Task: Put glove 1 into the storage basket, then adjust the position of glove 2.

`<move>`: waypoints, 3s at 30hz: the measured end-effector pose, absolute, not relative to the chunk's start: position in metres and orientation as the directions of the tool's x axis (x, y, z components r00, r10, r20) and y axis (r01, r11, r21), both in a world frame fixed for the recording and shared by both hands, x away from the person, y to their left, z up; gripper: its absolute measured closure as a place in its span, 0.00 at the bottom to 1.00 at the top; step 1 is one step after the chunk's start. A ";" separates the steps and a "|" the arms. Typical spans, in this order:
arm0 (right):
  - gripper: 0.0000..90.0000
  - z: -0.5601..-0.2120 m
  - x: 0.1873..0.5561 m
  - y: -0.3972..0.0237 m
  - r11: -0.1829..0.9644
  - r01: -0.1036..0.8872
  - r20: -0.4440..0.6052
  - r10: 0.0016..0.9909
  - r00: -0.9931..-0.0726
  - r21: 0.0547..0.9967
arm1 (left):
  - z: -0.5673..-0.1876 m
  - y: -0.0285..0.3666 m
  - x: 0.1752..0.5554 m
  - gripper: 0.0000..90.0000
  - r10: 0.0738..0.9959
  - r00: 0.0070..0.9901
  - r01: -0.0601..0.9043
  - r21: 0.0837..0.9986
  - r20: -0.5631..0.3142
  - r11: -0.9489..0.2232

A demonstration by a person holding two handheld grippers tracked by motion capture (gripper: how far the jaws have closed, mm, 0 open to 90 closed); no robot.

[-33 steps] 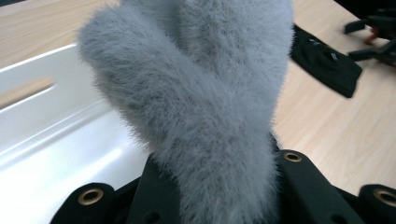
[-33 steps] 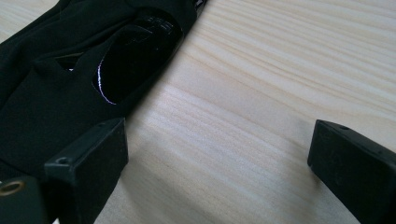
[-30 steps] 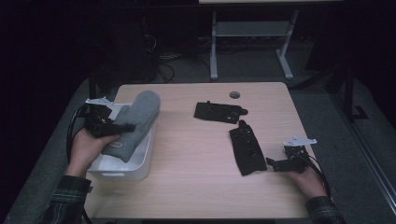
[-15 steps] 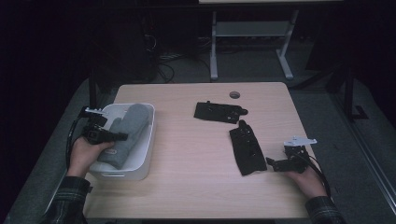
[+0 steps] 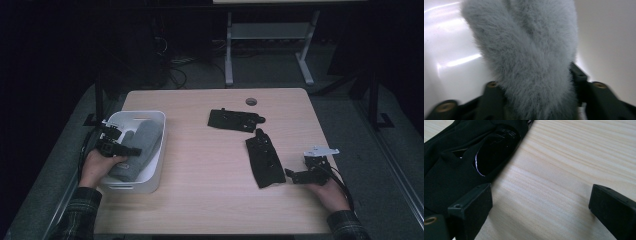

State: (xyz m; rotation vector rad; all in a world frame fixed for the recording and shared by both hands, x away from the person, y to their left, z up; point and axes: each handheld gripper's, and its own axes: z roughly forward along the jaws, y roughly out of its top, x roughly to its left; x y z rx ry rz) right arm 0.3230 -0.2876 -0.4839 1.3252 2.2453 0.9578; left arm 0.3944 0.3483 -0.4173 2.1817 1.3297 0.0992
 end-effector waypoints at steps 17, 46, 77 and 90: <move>0.05 -0.484 0.323 -0.288 0.329 0.624 0.031 0.869 -0.494 0.709 | -0.399 0.350 0.392 0.16 0.882 0.460 0.737 0.597 -0.100 -0.317; 0.05 -0.484 0.323 -0.288 0.330 0.623 0.031 0.869 -0.494 0.709 | -0.348 0.270 0.375 0.16 0.763 0.634 0.569 0.743 -0.122 -0.354; 0.83 -0.452 0.308 -0.263 0.372 0.559 0.097 0.765 -0.637 0.741 | -0.431 0.134 0.332 0.16 0.568 0.820 0.453 0.690 -0.073 -0.565; 1.00 -0.451 0.327 -0.232 0.417 0.548 0.120 0.708 -0.696 0.725 | -0.468 0.143 0.323 0.14 0.568 0.822 0.453 0.653 -0.041 -0.608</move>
